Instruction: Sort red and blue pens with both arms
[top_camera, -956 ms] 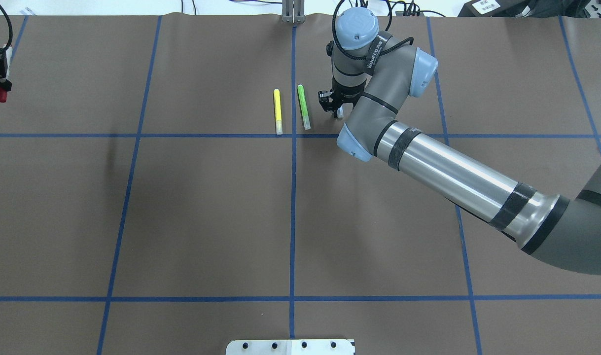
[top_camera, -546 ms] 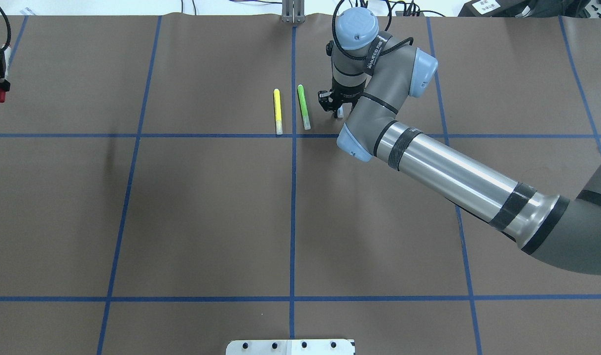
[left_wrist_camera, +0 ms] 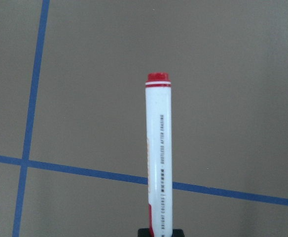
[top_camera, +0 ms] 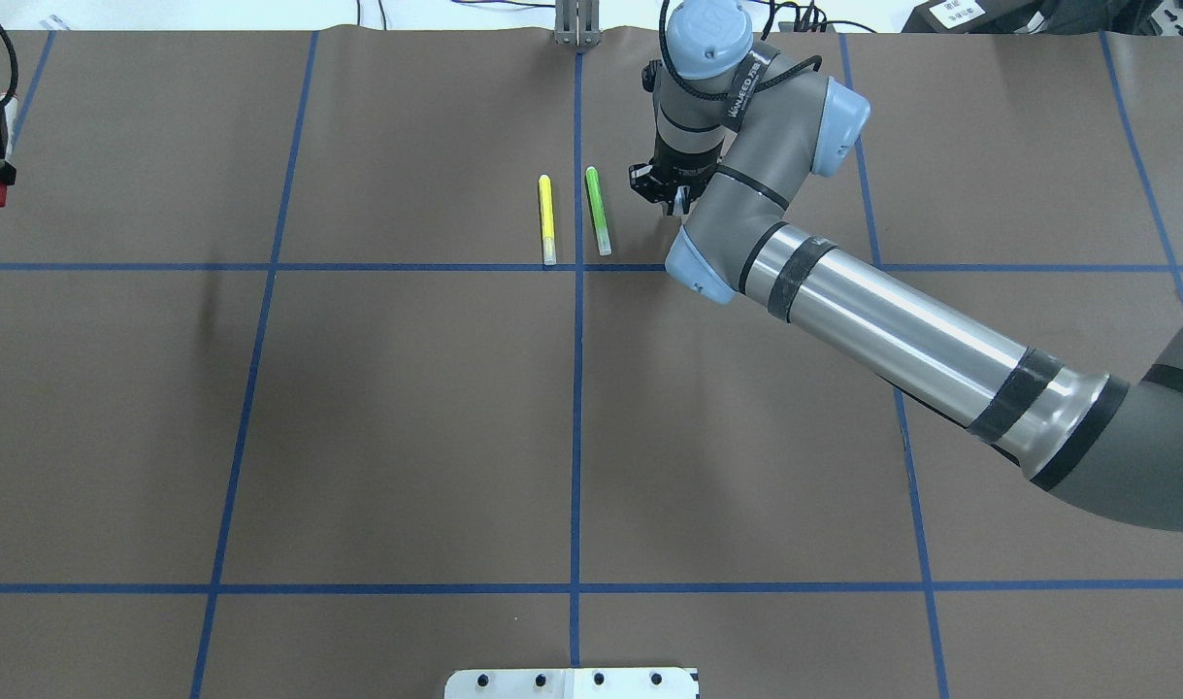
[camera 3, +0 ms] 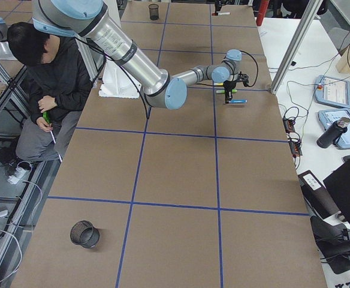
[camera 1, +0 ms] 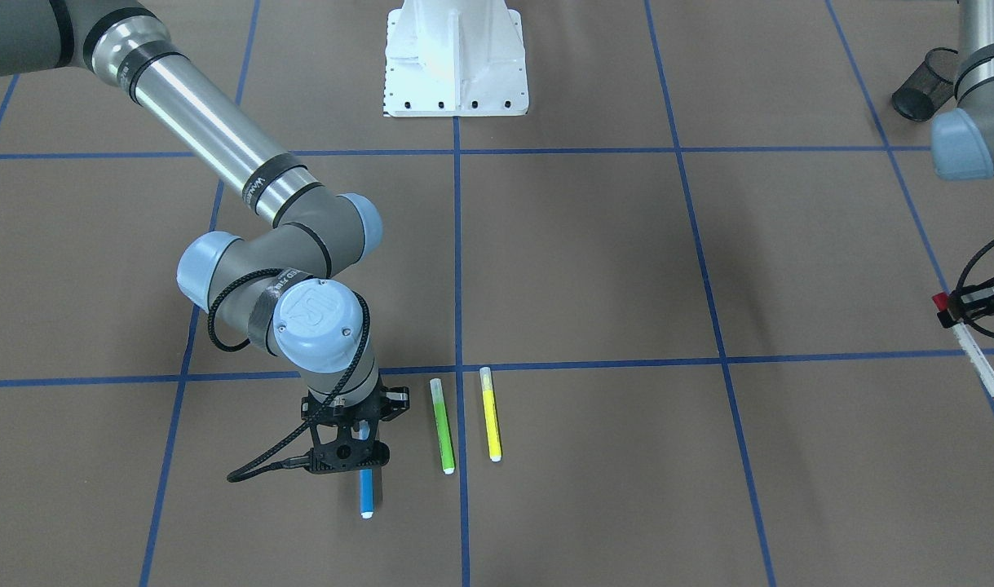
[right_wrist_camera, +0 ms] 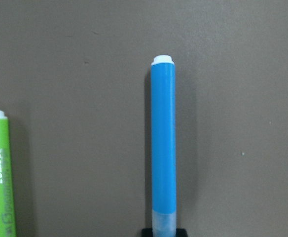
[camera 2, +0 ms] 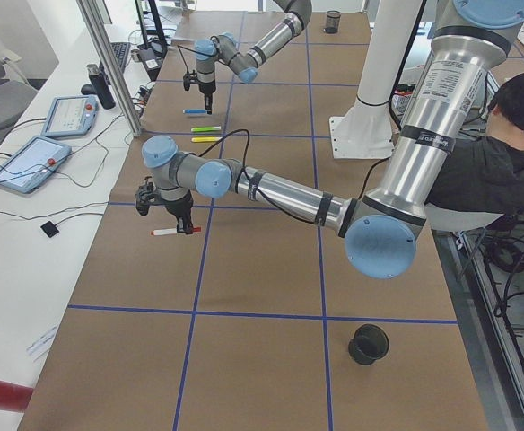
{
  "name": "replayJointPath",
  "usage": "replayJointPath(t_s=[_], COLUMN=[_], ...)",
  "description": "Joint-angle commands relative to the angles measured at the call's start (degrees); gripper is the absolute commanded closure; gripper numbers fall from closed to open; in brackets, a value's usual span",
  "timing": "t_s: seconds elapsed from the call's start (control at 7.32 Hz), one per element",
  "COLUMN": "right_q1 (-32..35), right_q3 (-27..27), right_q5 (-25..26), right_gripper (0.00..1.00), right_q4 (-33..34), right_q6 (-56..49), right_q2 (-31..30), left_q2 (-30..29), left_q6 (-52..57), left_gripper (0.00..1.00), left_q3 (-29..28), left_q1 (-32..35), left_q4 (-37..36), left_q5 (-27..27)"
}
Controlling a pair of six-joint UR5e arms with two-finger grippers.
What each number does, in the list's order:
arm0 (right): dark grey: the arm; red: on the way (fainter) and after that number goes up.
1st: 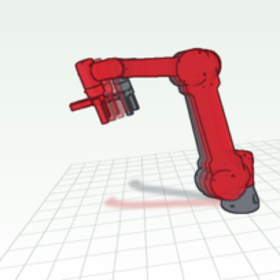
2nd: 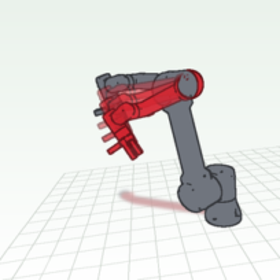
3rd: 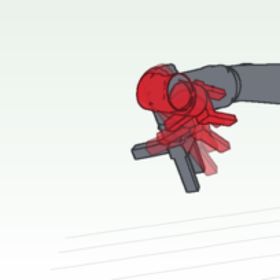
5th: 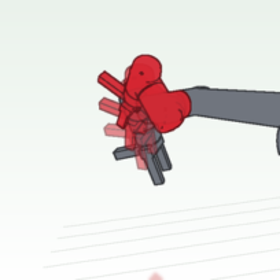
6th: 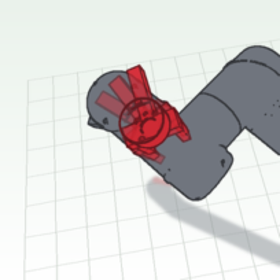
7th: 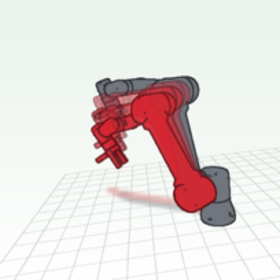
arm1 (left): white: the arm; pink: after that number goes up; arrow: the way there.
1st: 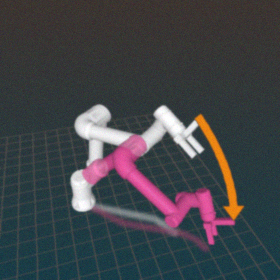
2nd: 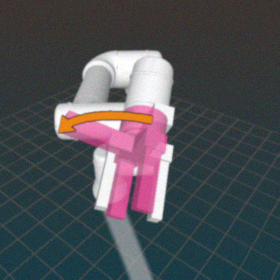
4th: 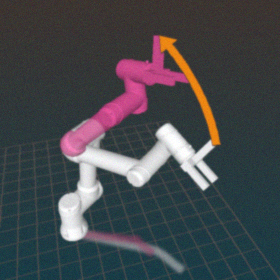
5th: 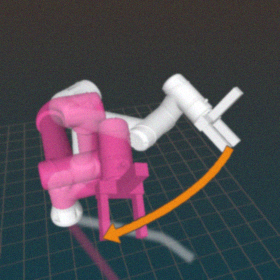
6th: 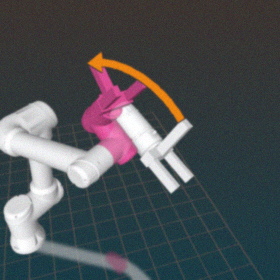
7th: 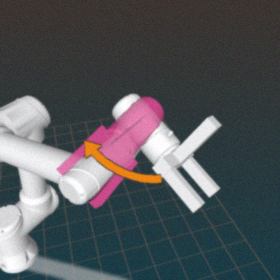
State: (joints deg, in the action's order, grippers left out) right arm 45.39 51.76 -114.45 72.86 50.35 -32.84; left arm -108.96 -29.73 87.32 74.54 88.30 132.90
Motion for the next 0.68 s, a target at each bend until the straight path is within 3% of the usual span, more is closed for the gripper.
replayJointPath(t_s=[0.0,0.27,0.55], right_q1=[2.8,4.2,5.4], right_q3=[1.8,4.1,4.8], right_q5=[-1.3,-1.3,-1.1], right_gripper=[1.00,1.00,1.00], right_q4=[1.0,4.9,7.4], right_q6=[-2.3,-4.7,-7.6], right_q2=[0.0,-0.6,-0.8], left_q2=[1.5,4.2,8.9], left_q6=[4.6,11.2,15.6], left_gripper=[1.00,1.00,1.00], left_q3=[0.0,0.3,3.7], left_q1=[1.9,6.0,7.9], left_q4=[-0.1,-0.8,-1.6], left_q5=[-0.1,-0.3,-6.2])
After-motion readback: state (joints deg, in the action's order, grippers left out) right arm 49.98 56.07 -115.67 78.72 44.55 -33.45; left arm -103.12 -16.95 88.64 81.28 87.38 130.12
